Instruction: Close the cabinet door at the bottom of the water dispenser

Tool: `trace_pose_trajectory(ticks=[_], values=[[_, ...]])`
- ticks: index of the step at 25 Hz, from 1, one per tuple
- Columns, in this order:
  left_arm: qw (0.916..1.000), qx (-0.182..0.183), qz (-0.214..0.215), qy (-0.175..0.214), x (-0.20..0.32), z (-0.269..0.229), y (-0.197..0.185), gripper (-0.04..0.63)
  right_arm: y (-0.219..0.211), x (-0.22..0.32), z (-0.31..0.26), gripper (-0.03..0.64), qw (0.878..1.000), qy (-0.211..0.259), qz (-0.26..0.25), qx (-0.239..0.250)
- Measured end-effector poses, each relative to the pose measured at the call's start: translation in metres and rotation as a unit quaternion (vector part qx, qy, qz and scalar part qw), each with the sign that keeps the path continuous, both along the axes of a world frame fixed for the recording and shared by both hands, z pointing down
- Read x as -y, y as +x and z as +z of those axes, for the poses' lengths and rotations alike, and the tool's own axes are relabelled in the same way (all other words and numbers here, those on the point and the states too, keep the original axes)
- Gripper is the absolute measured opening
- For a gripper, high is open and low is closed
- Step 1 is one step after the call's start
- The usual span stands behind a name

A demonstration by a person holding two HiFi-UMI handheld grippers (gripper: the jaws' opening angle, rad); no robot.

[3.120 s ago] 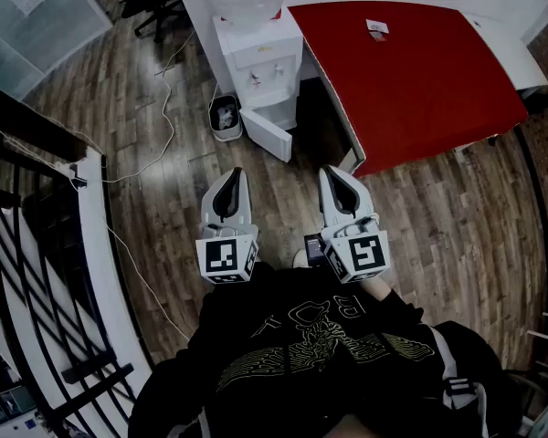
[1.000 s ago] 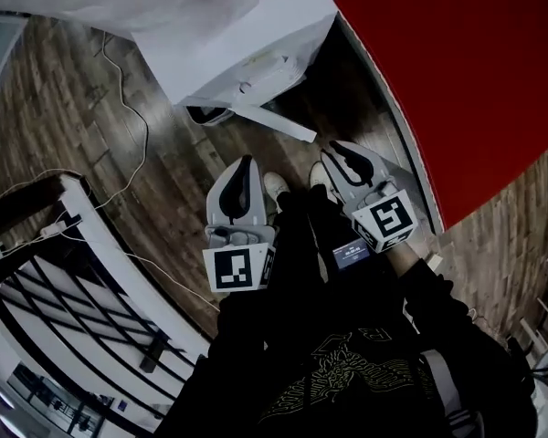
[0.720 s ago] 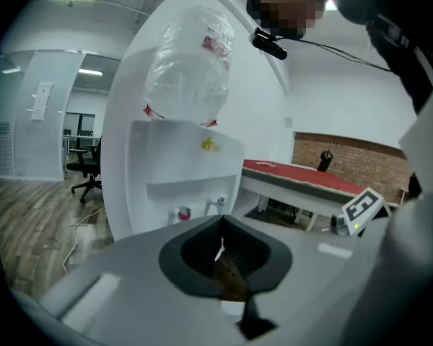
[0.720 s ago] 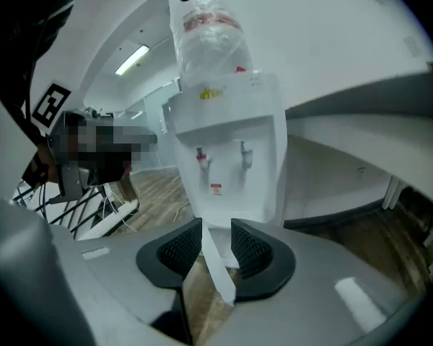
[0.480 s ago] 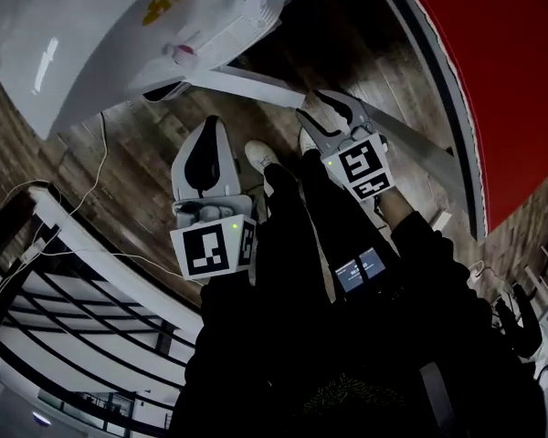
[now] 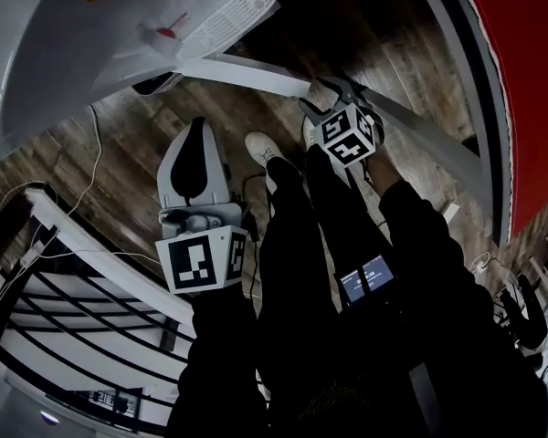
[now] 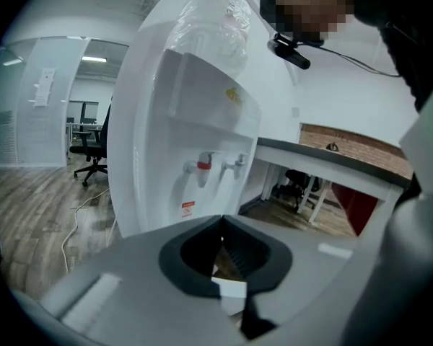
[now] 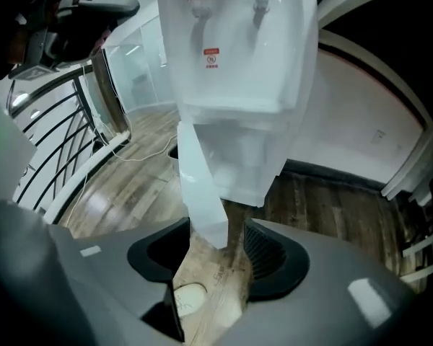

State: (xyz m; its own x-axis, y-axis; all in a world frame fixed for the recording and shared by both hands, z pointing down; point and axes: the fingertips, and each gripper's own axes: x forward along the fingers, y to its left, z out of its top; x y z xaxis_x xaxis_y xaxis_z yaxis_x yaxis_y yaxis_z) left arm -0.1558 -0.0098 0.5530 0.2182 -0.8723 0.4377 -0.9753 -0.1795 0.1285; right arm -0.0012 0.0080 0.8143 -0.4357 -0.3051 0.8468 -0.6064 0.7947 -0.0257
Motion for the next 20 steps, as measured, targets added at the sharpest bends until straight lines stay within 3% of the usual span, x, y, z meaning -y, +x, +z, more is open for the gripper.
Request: trace_pose_trajectory(ticks=[3, 7, 11, 20], values=[[1.0, -0.008, -0.002, 0.0, 0.003, 0.002, 0.003, 0.008, 0.0, -0.001, 0.01, 0.236, 0.999, -0.011, -0.015, -0.026], [0.9999, -0.014, -0.001, 0.003, 0.006, -0.003, 0.006, 0.008, 0.007, 0.005, 0.012, 0.235, 0.999, -0.026, 0.01, -0.035], [0.9998, -0.018, -0.003, 0.005, 0.009, -0.005, 0.003, 0.008, 0.014, 0.026, 0.009, 0.177, 0.999, 0.002, 0.02, -0.04], [0.9994, -0.026, -0.021, 0.0, 0.013, -0.005, -0.004, 0.008, 0.036, 0.098, 0.003, 0.173, 0.997, 0.037, 0.05, -0.054]])
